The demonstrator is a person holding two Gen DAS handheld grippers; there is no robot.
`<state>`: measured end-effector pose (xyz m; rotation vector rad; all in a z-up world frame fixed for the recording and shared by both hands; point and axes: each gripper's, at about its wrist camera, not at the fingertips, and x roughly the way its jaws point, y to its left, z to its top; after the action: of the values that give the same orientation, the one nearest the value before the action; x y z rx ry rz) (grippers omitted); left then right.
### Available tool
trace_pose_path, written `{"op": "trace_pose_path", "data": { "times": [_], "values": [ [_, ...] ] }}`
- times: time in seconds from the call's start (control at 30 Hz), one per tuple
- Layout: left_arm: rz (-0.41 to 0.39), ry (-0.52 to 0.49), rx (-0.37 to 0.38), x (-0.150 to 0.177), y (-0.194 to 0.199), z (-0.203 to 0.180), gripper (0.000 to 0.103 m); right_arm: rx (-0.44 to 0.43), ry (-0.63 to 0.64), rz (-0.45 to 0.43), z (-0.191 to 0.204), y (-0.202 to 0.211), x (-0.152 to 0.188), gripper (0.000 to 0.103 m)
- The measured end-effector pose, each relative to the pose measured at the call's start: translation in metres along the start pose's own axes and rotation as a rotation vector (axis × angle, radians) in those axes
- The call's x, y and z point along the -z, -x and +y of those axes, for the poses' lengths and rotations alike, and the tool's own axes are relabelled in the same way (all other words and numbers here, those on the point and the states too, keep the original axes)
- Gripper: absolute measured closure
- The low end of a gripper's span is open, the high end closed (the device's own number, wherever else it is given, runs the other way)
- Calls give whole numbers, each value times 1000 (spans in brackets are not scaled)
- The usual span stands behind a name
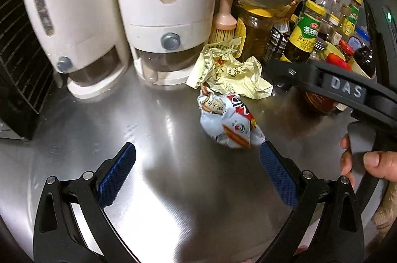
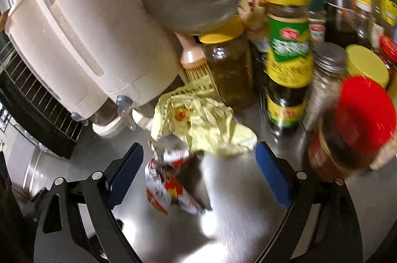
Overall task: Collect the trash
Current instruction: 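Raise both tools to the counter and grasp the white snack wrapper with the left tool, then grasp the crumpled yellow wrapper with the right tool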
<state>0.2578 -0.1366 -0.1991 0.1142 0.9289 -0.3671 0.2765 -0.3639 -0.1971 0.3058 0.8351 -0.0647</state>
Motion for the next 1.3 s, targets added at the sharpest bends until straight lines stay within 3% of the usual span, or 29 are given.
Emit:
{"op": "trace_pose_path", "data": {
  "times": [0.1, 0.27, 0.4, 0.63, 0.77, 0.83, 1.0, 1.3],
  "values": [
    [16, 19, 15, -5, -14, -5, 8, 17, 38, 7, 5, -17, -12, 23],
    [35, 30, 22, -15, -38, -15, 8, 45, 80, 19, 5, -43, -22, 23],
    [53, 33, 10, -21, -61, -18, 9, 40, 85, 52, -3, -64, -28, 33],
    [93, 39, 75, -21, -89, -13, 40, 48, 89, 90, -11, -83, -30, 40],
    [101, 23, 72, -21, -94, -10, 53, 54, 91, 98, -11, -92, -32, 41],
    [112, 23, 62, -19, -97, -3, 59, 59, 100, 104, -9, -98, -31, 46],
    [117, 33, 27, -12, -92, 15, 65, 74, 98, 117, -7, -103, -24, 64],
    [144, -4, -26, 4, -77, 30, 69, 58, 94, 166, -2, -74, 10, 76]
  ]
}}
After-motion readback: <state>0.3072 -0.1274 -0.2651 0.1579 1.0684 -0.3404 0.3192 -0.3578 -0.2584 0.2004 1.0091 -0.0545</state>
